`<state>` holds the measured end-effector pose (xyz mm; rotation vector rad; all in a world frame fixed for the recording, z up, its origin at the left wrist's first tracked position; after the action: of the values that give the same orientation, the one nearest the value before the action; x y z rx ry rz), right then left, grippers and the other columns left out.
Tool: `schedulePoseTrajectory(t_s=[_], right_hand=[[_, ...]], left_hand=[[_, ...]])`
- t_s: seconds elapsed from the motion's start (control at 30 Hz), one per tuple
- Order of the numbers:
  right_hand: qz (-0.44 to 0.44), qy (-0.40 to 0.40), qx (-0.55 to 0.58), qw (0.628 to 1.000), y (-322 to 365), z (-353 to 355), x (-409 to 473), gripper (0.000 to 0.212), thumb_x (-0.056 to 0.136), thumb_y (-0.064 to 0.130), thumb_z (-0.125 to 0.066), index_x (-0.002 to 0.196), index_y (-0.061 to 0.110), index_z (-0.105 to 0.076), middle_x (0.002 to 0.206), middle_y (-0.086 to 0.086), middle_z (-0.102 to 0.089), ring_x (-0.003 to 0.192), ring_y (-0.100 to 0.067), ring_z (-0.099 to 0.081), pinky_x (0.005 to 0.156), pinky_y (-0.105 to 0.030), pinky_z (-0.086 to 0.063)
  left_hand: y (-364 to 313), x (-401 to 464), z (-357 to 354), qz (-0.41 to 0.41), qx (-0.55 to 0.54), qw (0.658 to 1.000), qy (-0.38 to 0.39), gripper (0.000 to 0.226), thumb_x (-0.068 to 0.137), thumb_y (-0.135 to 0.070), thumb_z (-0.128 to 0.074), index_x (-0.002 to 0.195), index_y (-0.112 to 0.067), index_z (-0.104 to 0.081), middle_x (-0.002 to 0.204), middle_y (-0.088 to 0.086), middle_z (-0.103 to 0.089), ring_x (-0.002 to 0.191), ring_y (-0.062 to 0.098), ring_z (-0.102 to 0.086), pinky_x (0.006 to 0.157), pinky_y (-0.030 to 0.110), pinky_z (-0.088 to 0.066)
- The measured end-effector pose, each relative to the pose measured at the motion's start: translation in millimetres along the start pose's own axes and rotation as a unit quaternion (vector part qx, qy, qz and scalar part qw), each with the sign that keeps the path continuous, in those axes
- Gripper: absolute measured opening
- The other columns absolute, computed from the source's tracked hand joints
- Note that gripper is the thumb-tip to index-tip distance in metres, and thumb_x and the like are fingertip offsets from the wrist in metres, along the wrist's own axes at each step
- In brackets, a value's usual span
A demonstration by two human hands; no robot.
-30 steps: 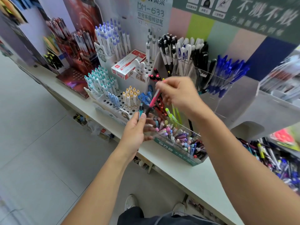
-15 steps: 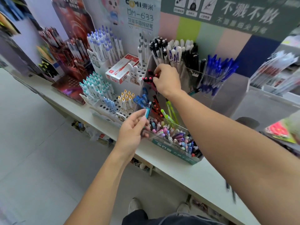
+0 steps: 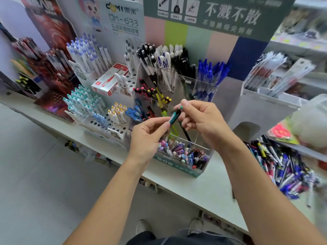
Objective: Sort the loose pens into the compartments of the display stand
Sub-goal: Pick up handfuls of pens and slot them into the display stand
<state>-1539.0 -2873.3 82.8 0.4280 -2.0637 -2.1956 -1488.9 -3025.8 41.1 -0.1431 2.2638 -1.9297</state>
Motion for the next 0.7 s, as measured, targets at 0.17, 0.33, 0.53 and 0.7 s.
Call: schedulePoseTrajectory(t_s=[0.17,0.33,0.53,0.7], right_hand=[[0.117,-0.163,-0.075,0.977,22.1,54.5,-8.9,0.011,0.097,0.011,-0.065,0.101,0.007,-0.074,0.082,-0.009,-0.072,0.067,-0.017,-0.069,0.065,-0.026,-0.059],[0.228,-0.262,-0.27,0.898,44.2,72.0,8.0,0.011,0.097,0.018,-0.066,0.101,0.017,-0.076,0.088,0.003,-0.073,0.077,-0.01,-0.069,0.074,-0.032,-0.061],[0.161,-0.172,-0.354,0.905,12.4,34.6,53.4,0.016,0.09,0.013,-0.073,0.106,0.015,-0.073,0.101,-0.002,-0.073,0.095,-0.019,-0.067,0.086,-0.041,-0.059],[0.149,-0.176,-0.35,0.908,9.9,37.3,57.6,0.02,0.093,0.01,-0.068,0.111,0.012,-0.077,0.11,-0.006,-0.074,0.103,-0.022,-0.066,0.094,-0.042,-0.056]], left_hand=[[-9.3,10.0,-8.8,-0.063,0.175,0.98,-0.067,0.025,0.09,-0.019,-0.075,0.111,-0.033,-0.07,0.102,-0.008,-0.072,0.095,0.01,-0.068,0.082,0.026,-0.056],[-4.3,5.4,-4.0,-0.057,0.198,0.976,-0.075,0.015,0.094,-0.018,-0.069,0.107,-0.025,-0.066,0.099,-0.006,-0.068,0.093,0.01,-0.065,0.076,0.018,-0.053],[4.1,3.4,-14.8,-0.029,0.214,0.976,-0.02,0.014,0.095,-0.018,-0.067,0.106,-0.026,-0.065,0.098,-0.005,-0.068,0.088,0.01,-0.065,0.075,0.024,-0.055],[0.3,4.2,-25.4,-0.035,0.227,0.973,-0.009,0.011,0.096,-0.017,-0.067,0.103,-0.025,-0.066,0.096,-0.005,-0.068,0.085,0.008,-0.064,0.075,0.025,-0.056]])
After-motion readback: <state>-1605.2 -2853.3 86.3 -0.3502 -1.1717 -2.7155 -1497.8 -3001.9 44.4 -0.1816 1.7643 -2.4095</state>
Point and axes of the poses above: each hand's wrist, its own x-axis towards the middle knuckle, its own z-axis out of the back of the hand, y = z × x, the point moved 8 cm from there along x, towards the middle knuckle
